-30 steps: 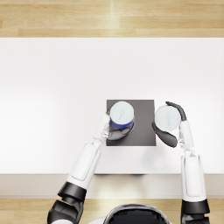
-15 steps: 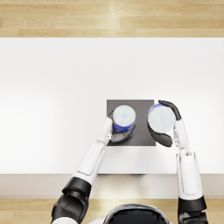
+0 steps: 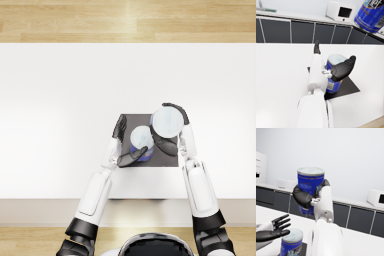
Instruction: Pick up the blue can on the left and place it in the middle, then pick up the blue can on the right and place it on top of the can in the middle
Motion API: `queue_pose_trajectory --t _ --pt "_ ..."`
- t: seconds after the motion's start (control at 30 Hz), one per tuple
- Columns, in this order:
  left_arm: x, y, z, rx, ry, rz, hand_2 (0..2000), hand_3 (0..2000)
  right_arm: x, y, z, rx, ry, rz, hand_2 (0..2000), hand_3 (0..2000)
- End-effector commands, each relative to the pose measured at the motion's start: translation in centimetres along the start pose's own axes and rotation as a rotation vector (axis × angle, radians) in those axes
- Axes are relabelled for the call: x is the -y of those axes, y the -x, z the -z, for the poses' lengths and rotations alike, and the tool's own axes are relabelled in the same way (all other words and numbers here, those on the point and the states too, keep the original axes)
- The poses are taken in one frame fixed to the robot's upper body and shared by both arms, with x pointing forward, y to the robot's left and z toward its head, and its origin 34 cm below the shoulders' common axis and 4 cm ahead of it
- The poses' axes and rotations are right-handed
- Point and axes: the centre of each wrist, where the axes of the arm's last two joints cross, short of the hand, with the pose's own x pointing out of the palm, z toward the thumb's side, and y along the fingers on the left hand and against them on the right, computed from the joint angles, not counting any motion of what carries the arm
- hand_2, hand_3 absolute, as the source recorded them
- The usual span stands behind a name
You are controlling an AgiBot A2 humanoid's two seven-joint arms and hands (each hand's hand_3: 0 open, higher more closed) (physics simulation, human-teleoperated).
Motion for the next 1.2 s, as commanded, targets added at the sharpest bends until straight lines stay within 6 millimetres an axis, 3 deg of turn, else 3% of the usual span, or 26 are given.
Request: queue_pose_trajectory --t 0.03,0.1,0.13,0.17,0.3,0.37,0.4,0.43,0.47,0.57,0.63,0.87,1.2 --pt "2.4 1.9 -5.9 0.017 -0.227 -0.065 0 0 1.4 -1.8 -1.3 0.018 0.011 0.005 2000 1520" --pt "3.5 3.1 -8.2 0.02 -0.302 -0.119 0 0 1.6 -2.9 -1.2 0.027 -0.034 0.031 2000 1520" --pt "4.1 3.7 -9.1 0.021 -0.335 -0.146 0 0 1.6 -3.1 -0.8 -0.273 -0.001 -0.154 2000 1520" --pt "4.6 4.4 -9.8 0.021 -0.361 -0.175 0 0 1.7 -3.9 -0.8 -0.047 -0.054 -0.016 2000 1520" --pt "5.5 5.7 -10.9 0.021 -0.405 -0.237 0 0 1.5 -5.3 0.3 -0.062 -0.107 -0.054 2000 1520" --pt "5.6 6.1 -10.9 0.023 -0.407 -0.253 0 0 1.3 -5.6 1.0 -0.066 -0.134 -0.061 2000 1520" --pt "5.2 5.4 -9.9 0.029 -0.365 -0.225 0 0 1.2 -5.6 1.3 -0.067 -0.145 -0.059 2000 1520" --pt "5.5 6.1 -10.8 0.025 -0.402 -0.251 0 0 1.1 -5.7 1.5 -0.067 -0.152 -0.063 2000 1520" --pt "5.4 5.8 -10.2 0.029 -0.377 -0.24 0 0 0.9 -5.8 1.6 -0.067 -0.156 -0.068 2000 1520" --pt "5.5 5.8 -10.7 0.029 -0.396 -0.243 0 0 0.7 -6.1 1.8 -0.063 -0.162 -0.074 2000 1520" --pt "5.5 5.7 -10.5 0.031 -0.392 -0.241 0 0 0.7 -5.9 2.0 0.024 -0.205 -0.072 2000 1520" --pt "5.4 5.7 -10.1 0.04 -0.379 -0.245 0 0 -0.1 -5.9 4.8 0.105 -0.338 -0.066 2000 1520" --pt "5.5 5.7 -9.7 0.048 -0.367 -0.251 0 0 -0.7 -4.8 5.3 0.149 -0.353 -0.016 2000 1520"
